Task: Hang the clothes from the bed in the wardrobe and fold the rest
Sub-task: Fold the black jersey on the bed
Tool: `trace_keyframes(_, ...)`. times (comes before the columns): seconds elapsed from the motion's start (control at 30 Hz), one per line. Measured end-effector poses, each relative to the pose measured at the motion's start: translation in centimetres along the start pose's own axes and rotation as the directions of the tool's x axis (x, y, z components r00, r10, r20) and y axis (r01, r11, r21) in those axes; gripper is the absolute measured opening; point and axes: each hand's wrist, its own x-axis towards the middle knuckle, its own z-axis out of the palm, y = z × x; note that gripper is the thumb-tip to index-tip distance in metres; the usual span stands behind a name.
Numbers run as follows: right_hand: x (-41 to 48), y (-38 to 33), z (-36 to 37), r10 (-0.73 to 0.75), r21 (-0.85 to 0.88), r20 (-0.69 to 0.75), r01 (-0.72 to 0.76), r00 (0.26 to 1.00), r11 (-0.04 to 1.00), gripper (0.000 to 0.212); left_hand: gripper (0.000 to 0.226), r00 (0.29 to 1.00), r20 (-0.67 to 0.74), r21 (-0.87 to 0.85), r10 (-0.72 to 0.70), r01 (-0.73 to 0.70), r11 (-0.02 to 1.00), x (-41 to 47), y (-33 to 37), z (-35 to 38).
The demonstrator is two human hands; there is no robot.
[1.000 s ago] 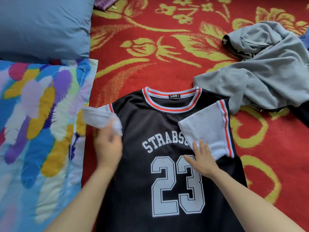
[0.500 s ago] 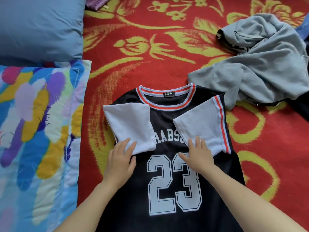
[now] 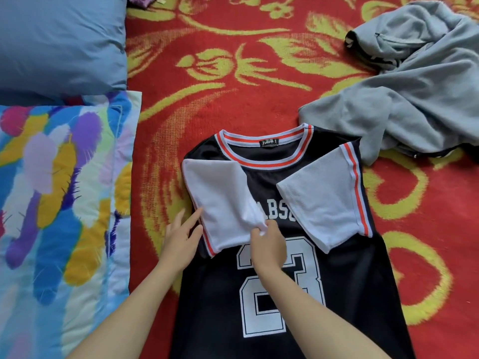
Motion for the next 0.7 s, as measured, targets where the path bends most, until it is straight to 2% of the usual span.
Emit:
trace_keyframes(0.07, -0.7, 2.3, -1.1, -0.015, -0.085, -0.087, 0.008, 0.996, 0.996, 0.007, 0.049, 1.000, 0.027, 0.032, -0.001, 0.000, 0.999, 0.2, 0.4, -0.1)
trace_keyframes(0.17, -0.5, 5.4, -1.6, 0.054, -0.236, 0.064, -0.038, 0.996, 0.971, 0.014, 0.061, 0.998, 0.046, 0.056, -0.038, 0.035, 0.998, 1.2, 0.9, -0.1)
trace_keyframes(0.2, -0.1, 5.7, -1.7, 0.080, -0.190, 0.093, -0.062, 0.992, 0.980, 0.015, 0.063, 0.998, 0.027, 0.065, -0.065, 0.063, 0.996, 1.6, 1.2, 0.0)
trace_keyframes(0.3, 1.0, 4.8, -1.8, 0.119, 0.131, 0.071, -0.127, 0.990, 0.983, 0.024, 0.063, 0.992, -0.056, -0.014, -0.115, 0.115, 0.993, 2.6, 2.2, 0.3)
trace_keyframes(0.4, 1.6, 3.3, -1.6, 0.087, 0.181, 0.180, -0.120, 0.980, 0.976, 0.025, 0.061, 0.987, -0.050, -0.133, -0.151, 0.143, 0.981, 2.9, 3.3, 0.9)
trace_keyframes(0.47, 1.4, 2.6, -1.6, -0.003, 0.229, 0.258, -0.059, 0.966, 0.972, 0.038, 0.055, 0.976, -0.090, -0.143, -0.199, 0.185, 0.972, 3.0, 3.7, 1.1)
trace_keyframes(0.53, 0.7, 2.6, -1.8, -0.113, 0.235, 0.187, 0.067, 0.976, 0.970, 0.039, 0.045, 0.951, -0.193, -0.184, -0.240, 0.205, 0.961, 3.1, 3.6, 0.9)
trace_keyframes(0.6, -0.5, 3.3, -1.6, -0.193, 0.100, -0.018, 0.194, 0.981, 0.976, 0.036, 0.037, 0.923, -0.267, -0.232, -0.278, 0.219, 0.948, 3.0, 2.8, 0.4)
trace_keyframes(0.63, -1.1, 3.8, -1.5, -0.210, 0.039, -0.098, 0.215, 0.973, 0.976, 0.033, 0.035, 0.916, -0.279, -0.232, -0.289, 0.228, 0.946, 2.9, 2.4, 0.3)
trace_keyframes(0.7, -1.7, 4.7, -1.1, -0.100, 0.011, -0.083, 0.102, 0.991, 0.995, 0.018, 0.035, 0.916, -0.279, -0.203, -0.287, 0.236, 0.950, 2.6, 1.8, 0.2)
